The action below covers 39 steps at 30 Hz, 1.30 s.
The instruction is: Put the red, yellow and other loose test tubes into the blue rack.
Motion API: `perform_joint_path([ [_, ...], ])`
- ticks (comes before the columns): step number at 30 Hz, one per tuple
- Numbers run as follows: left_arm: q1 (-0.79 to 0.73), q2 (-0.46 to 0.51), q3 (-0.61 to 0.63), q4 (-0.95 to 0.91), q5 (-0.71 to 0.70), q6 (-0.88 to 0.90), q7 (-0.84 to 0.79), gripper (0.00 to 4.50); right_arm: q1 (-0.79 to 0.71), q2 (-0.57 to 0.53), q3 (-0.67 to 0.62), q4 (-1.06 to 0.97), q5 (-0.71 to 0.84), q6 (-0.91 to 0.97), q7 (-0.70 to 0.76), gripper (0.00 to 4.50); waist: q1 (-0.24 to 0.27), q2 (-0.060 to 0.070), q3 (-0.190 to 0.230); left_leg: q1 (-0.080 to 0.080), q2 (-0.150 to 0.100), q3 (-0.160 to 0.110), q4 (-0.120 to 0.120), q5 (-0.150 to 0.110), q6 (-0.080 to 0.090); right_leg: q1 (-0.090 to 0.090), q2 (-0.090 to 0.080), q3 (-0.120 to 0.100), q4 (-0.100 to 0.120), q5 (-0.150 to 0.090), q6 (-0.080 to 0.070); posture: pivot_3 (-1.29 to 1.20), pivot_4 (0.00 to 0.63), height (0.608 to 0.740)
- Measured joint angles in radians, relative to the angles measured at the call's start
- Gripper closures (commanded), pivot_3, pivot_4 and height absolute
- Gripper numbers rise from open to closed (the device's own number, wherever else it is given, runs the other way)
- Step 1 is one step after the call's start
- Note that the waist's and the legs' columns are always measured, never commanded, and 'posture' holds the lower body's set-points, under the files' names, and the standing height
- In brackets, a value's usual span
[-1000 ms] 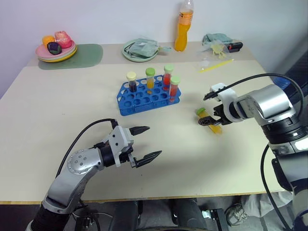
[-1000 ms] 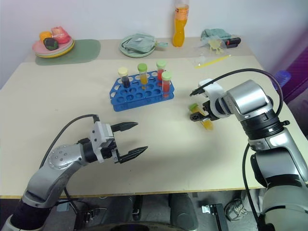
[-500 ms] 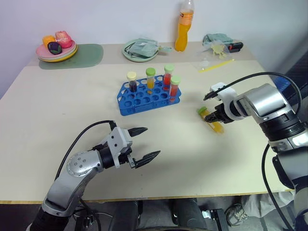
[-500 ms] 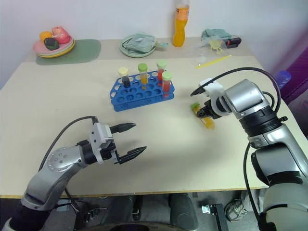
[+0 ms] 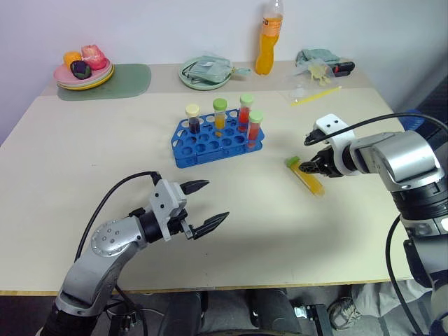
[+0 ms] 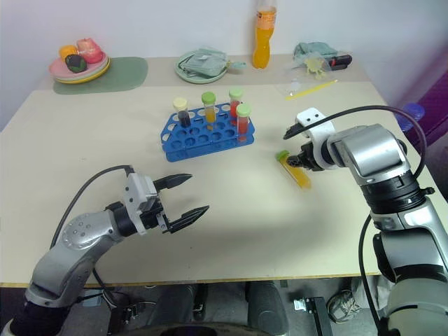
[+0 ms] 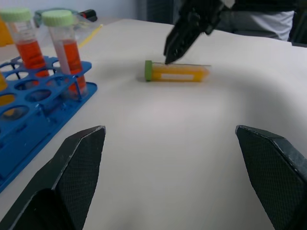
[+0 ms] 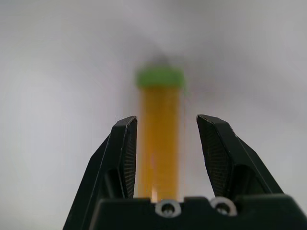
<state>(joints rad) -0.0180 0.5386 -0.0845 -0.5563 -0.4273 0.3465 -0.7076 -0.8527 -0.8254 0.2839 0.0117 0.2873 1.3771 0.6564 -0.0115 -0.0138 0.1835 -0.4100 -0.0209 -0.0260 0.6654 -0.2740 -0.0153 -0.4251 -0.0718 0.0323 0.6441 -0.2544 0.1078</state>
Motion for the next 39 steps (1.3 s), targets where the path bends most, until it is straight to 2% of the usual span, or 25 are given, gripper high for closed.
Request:
perform_joint_path([
  [13, -0.013, -0.009, -0.008, 0.004, 0.001, 0.001, -0.011, 0.00, -0.020, 0.025, 0.065, 0.069, 0.010, 0.074, 0.019, 2.32, -0.001, 0.000, 0.000, 0.000, 0.000, 0.000, 0.000, 0.000, 0.000, 0.000, 0.000, 0.000, 0.000, 0.000, 0.000, 0.00, 0.150, 0.729],
  [15, -0.011, -0.012, -0.012, 0.002, 0.002, 0.001, -0.007, 0.00, -0.025, 0.025, 0.072, 0.078, 0.010, 0.067, 0.025, 2.86, -0.001, 0.000, 0.000, 0.000, 0.000, 0.000, 0.000, 0.000, 0.000, 0.000, 0.000, 0.000, 0.000, 0.000, 0.000, 0.00, 0.150, 0.729],
  [17, -0.007, -0.014, -0.013, 0.000, 0.002, 0.001, -0.004, 0.00, -0.031, 0.025, 0.077, 0.086, 0.010, 0.061, 0.032, 3.63, -0.001, 0.000, 0.000, 0.000, 0.000, 0.000, 0.000, 0.000, 0.000, 0.000, 0.000, 0.000, 0.000, 0.000, 0.000, 0.00, 0.150, 0.729],
  [18, -0.005, -0.015, -0.013, -0.001, 0.002, 0.001, -0.003, 0.00, -0.033, 0.025, 0.079, 0.089, 0.010, 0.058, 0.033, 3.75, -0.001, 0.000, 0.000, 0.000, 0.000, 0.000, 0.000, 0.000, 0.000, 0.000, 0.000, 0.000, 0.000, 0.000, 0.000, 0.00, 0.150, 0.729],
  [25, 0.006, -0.014, -0.011, -0.002, 0.003, 0.000, 0.003, 0.00, -0.043, 0.023, 0.078, 0.086, 0.012, 0.025, 0.049, 3.75, -0.001, 0.000, 0.000, 0.000, 0.000, 0.000, 0.000, 0.000, 0.000, 0.000, 0.000, 0.000, 0.000, 0.000, 0.000, 0.00, 0.150, 0.729],
  [27, 0.017, -0.015, 0.000, -0.004, 0.002, -0.001, 0.016, 0.00, -0.022, 0.029, 0.002, 0.027, 0.049, -0.052, 0.083, 3.75, -0.001, 0.000, 0.000, 0.000, 0.000, 0.000, -0.001, 0.000, 0.000, -0.001, 0.001, 0.000, 0.000, 0.000, 0.000, 0.00, 0.150, 0.729],
  [29, 0.035, -0.021, 0.028, -0.005, 0.002, -0.001, 0.036, 0.00, 0.012, 0.087, -0.156, -0.089, 0.139, -0.156, 0.130, 3.75, -0.006, 0.000, 0.000, 0.000, 0.002, 0.000, -0.001, 0.000, 0.000, -0.001, 0.002, 0.000, 0.000, 0.000, 0.000, 0.00, 0.150, 0.729],
  [31, 0.054, -0.051, 0.070, -0.006, 0.000, -0.011, 0.068, 0.00, 0.059, 0.196, -0.295, -0.205, 0.209, -0.286, 0.130, 3.75, -0.004, -0.001, 0.000, 0.000, 0.004, -0.001, -0.001, 0.000, 0.000, 0.000, 0.005, 0.000, 0.000, 0.000, 0.000, 0.00, 0.150, 0.729],
  [32, 0.057, -0.064, 0.085, -0.003, 0.000, -0.015, 0.084, 0.00, 0.080, 0.248, -0.320, -0.243, 0.225, -0.341, 0.118, 3.75, -0.002, -0.001, 0.000, 0.000, 0.004, -0.001, 0.000, 0.000, 0.000, 0.000, 0.005, 0.000, 0.001, 0.000, 0.000, 0.00, 0.150, 0.729],
  [33, 0.065, -0.078, 0.102, 0.001, 0.002, -0.029, 0.100, 0.00, 0.106, 0.309, -0.336, -0.260, 0.225, -0.398, 0.081, 3.75, -0.002, -0.002, -0.001, 0.001, 0.004, -0.002, 0.000, 0.000, 0.000, 0.001, 0.005, 0.000, 0.002, 0.000, 0.000, 0.00, 0.150, 0.729],
  [34, 0.065, -0.101, 0.121, 0.018, 0.007, -0.049, 0.124, 0.00, 0.140, 0.415, -0.350, -0.261, 0.208, -0.483, 0.017, 3.75, -0.002, -0.004, -0.002, 0.002, 0.004, -0.001, 0.000, 0.000, 0.000, 0.001, 0.005, 0.000, 0.003, 0.000, 0.000, 0.00, 0.150, 0.729],
  [36, 0.060, -0.127, 0.137, 0.050, 0.030, -0.080, 0.159, 0.00, 0.190, 0.554, -0.326, -0.230, 0.172, -0.607, -0.068, 3.75, -0.001, -0.003, -0.002, 0.002, 0.004, -0.001, 0.001, 0.001, -0.002, 0.001, 0.005, 0.000, 0.004, 0.000, 0.000, 0.00, 0.150, 0.729],
  [39, 0.051, -0.153, 0.161, 0.108, 0.062, -0.128, 0.201, 0.00, 0.212, 0.660, -0.266, -0.135, 0.074, -0.819, -0.143, 3.75, 0.000, -0.003, -0.002, 0.002, 0.002, -0.002, 0.001, 0.001, -0.002, 0.001, 0.004, 0.000, 0.004, 0.000, 0.000, 0.00, 0.150, 0.729],
])
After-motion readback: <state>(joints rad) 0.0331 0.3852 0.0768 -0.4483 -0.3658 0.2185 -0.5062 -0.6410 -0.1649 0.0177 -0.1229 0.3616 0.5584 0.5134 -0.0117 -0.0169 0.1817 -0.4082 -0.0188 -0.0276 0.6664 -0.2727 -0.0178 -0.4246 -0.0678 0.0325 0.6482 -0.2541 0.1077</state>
